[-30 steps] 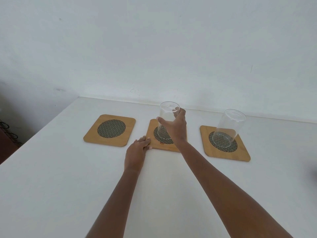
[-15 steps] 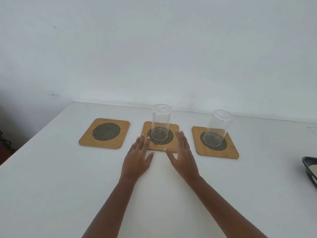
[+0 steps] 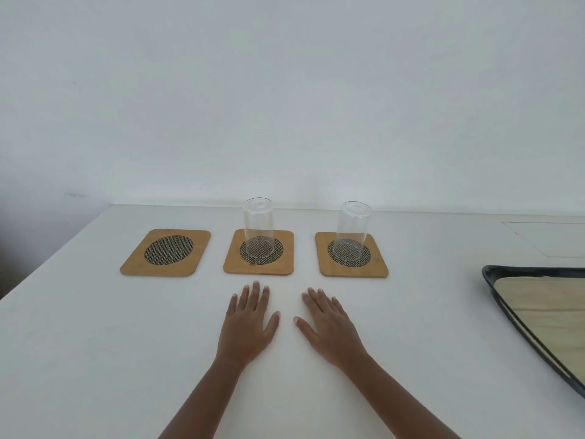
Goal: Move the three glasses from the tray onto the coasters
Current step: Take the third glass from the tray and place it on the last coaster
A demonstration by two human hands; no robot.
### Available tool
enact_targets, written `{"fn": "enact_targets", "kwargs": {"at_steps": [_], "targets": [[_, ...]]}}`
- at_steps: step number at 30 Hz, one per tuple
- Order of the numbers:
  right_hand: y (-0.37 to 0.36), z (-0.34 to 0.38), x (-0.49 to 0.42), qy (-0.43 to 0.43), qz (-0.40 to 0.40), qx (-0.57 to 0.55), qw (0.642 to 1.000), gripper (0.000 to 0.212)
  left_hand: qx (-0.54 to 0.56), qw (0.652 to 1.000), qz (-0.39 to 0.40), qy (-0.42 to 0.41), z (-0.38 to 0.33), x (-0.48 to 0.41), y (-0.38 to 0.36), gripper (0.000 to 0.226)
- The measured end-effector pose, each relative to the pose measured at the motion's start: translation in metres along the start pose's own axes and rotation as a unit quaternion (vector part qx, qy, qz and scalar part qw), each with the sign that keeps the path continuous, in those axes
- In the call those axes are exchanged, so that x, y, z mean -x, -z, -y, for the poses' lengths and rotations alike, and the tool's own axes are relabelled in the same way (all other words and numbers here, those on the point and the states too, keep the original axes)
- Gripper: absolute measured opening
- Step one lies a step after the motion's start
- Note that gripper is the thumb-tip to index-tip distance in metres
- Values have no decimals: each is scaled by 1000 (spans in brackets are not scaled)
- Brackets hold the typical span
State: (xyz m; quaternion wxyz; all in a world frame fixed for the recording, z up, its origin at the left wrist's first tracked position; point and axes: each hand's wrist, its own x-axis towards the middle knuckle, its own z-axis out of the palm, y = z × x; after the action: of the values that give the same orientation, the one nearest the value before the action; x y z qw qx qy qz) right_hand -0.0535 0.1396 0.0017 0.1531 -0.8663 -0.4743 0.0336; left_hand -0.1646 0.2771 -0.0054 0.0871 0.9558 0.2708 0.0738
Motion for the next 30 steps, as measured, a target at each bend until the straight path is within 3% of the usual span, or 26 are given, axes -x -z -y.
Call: {"fn": "enact_targets", "kwargs": {"at_steps": [9, 21, 30], "targets": [[26, -33, 32, -3, 0, -15, 1000, 58, 5, 999, -17, 46, -66, 16, -4, 60], [114, -154, 94, -53, -113, 37, 992, 56, 98, 988, -70, -99, -248, 2, -3, 58], [167, -250, 153, -135, -151, 70, 977, 53, 85, 978, -43, -184, -365, -15, -15, 59]]}}
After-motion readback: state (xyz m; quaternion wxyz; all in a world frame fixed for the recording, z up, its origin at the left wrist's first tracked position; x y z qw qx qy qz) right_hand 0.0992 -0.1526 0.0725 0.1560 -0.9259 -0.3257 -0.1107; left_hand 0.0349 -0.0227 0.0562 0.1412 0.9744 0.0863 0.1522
